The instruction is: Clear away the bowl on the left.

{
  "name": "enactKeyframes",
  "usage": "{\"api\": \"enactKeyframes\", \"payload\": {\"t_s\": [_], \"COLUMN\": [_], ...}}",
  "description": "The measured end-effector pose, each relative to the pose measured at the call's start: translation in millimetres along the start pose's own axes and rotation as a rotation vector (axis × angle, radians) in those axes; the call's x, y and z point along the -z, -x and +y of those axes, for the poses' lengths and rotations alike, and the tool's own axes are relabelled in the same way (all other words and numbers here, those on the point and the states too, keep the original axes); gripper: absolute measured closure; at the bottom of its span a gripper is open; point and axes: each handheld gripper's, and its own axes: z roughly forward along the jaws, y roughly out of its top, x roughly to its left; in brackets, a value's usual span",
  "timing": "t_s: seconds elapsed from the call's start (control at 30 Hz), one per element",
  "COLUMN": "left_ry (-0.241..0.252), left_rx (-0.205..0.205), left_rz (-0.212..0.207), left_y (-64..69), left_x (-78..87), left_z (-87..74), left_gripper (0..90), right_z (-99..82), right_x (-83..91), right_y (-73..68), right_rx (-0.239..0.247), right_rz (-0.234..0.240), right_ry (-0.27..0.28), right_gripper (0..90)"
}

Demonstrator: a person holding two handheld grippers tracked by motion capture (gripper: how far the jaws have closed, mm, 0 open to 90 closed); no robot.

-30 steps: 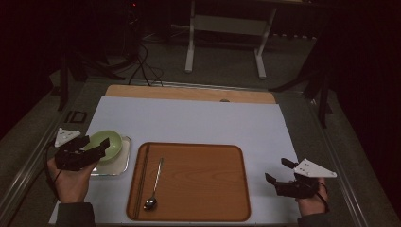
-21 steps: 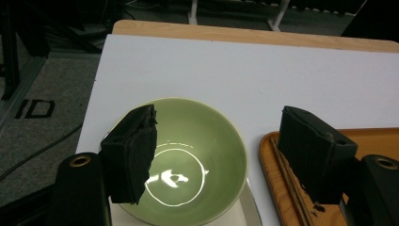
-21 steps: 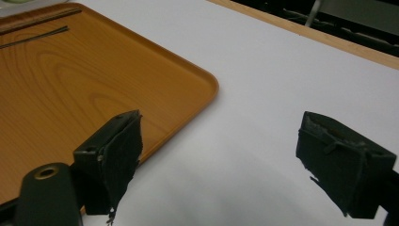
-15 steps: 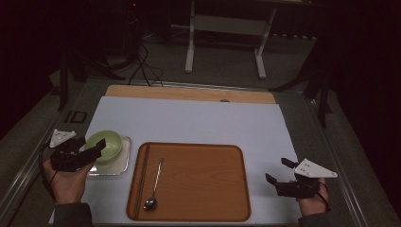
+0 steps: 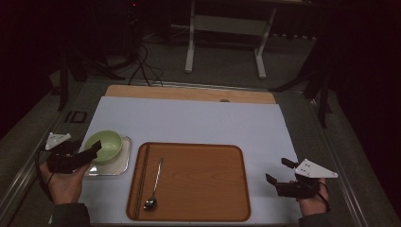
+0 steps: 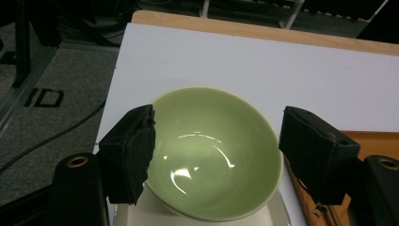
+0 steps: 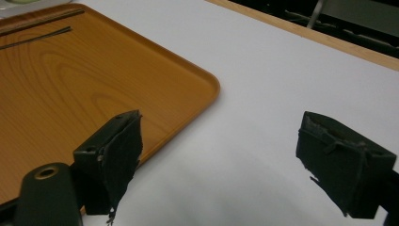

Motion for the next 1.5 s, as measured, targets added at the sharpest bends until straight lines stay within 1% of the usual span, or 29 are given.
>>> {"api": "enactKeyframes", "payload": {"t_s": [0.07, 0.1, 0.2, 0.27, 0.33, 0.4, 0.5, 0.63, 0.67, 0.7, 0.83, 0.97, 1.03, 1.07, 1.17, 1.3, 1.37, 1.4, 1.43, 1.5], "left_ry": [0.0, -0.013, -0.027, -0.032, -0.025, -0.031, -0.047, -0.071, -0.071, -0.087, -0.118, -0.138, -0.152, -0.154, -0.171, -0.178, -0.184, -0.188, -0.194, -0.229], "left_rx": [0.004, 0.011, 0.018, 0.016, -0.001, 0.009, 0.024, 0.049, 0.049, 0.068, 0.081, 0.093, 0.114, 0.13, 0.141, 0.162, 0.186, 0.199, 0.2, 0.192], "left_rz": [0.002, 0.011, 0.027, 0.045, 0.08, 0.08, 0.093, 0.085, 0.085, 0.077, 0.074, 0.064, 0.061, 0.054, 0.058, 0.036, 0.015, -0.005, -0.008, -0.008], "left_y": [-0.8, -3.5, -6.3, -7.8, -9.0, -12.0, -15.8, -21.2, -21.2, -24.5, -28.1, -30.1, -32.2, -33.5, -35.8, -37.0, -37.6, -38.1, -37.8, -36.3], "left_x": [-1.1, -4.4, -9.0, -12.7, -16.1, -19.4, -23.4, -29.3, -29.3, -33.6, -39.6, -42.9, -45.2, -46.2, -47.7, -48.7, -49.5, -50.2, -50.9, -53.9], "left_z": [-1.0, -3.6, -6.8, -9.4, -13.1, -15.5, -18.2, -22.1, -22.1, -25.3, -29.1, -31.0, -33.1, -34.4, -36.4, -37.2, -37.6, -38.2, -38.7, -40.1], "left_gripper": [28.0, 27.6, 27.4, 27.2, 27.2, 27.2, 27.2, 27.2, 27.2, 27.3, 27.9, 31.0, 32.4, 32.8, 35.0, 37.3, 40.2, 42.7, 47.1, 51.5], "right_z": [0.1, 0.1, 0.2, 0.2, 0.1, 0.1, 0.1, 0.2, 0.2, 0.2, 0.2, 0.2, 0.3, 0.2, 0.1, 0.2, 0.2, 0.2, 0.2, 0.1], "right_x": [-0.2, -0.5, -0.8, -0.9, -0.9, -0.9, -1.2, -1.4, -1.4, -1.3, -1.1, -1.3, -1.0, -0.9, -0.6, -1.1, -1.1, -1.1, -1.0, -0.8], "right_y": [-0.2, -0.8, -1.3, -1.5, -1.5, -1.4, -1.5, -1.8, -1.8, -1.8, -1.7, -1.8, -1.9, -1.8, -1.7, -1.8, -1.8, -1.9, -1.8, -1.8], "right_rx": [0.001, 0.005, 0.006, 0.007, 0.007, 0.007, 0.009, 0.009, 0.009, 0.008, 0.009, 0.008, 0.009, 0.008, 0.007, 0.009, 0.01, 0.009, 0.009, 0.008], "right_rz": [0.002, 0.003, 0.005, 0.007, 0.007, 0.006, 0.007, 0.008, 0.006, 0.005, 0.004, 0.004, 0.002, 0.001, 0.001, 0.003, 0.003, 0.003, 0.003, 0.002], "right_ry": [-0.001, -0.002, -0.002, -0.003, -0.005, -0.004, -0.005, -0.004, -0.005, -0.004, -0.005, -0.005, -0.006, -0.006, -0.006, -0.006, -0.008, -0.008, -0.007, -0.008], "right_gripper": [14.5, 14.5, 14.5, 14.5, 14.5, 14.5, 14.5, 14.5, 14.5, 14.5, 14.5, 14.5, 14.5, 14.5, 14.5, 14.5, 14.5, 14.5, 14.5, 14.5]}}
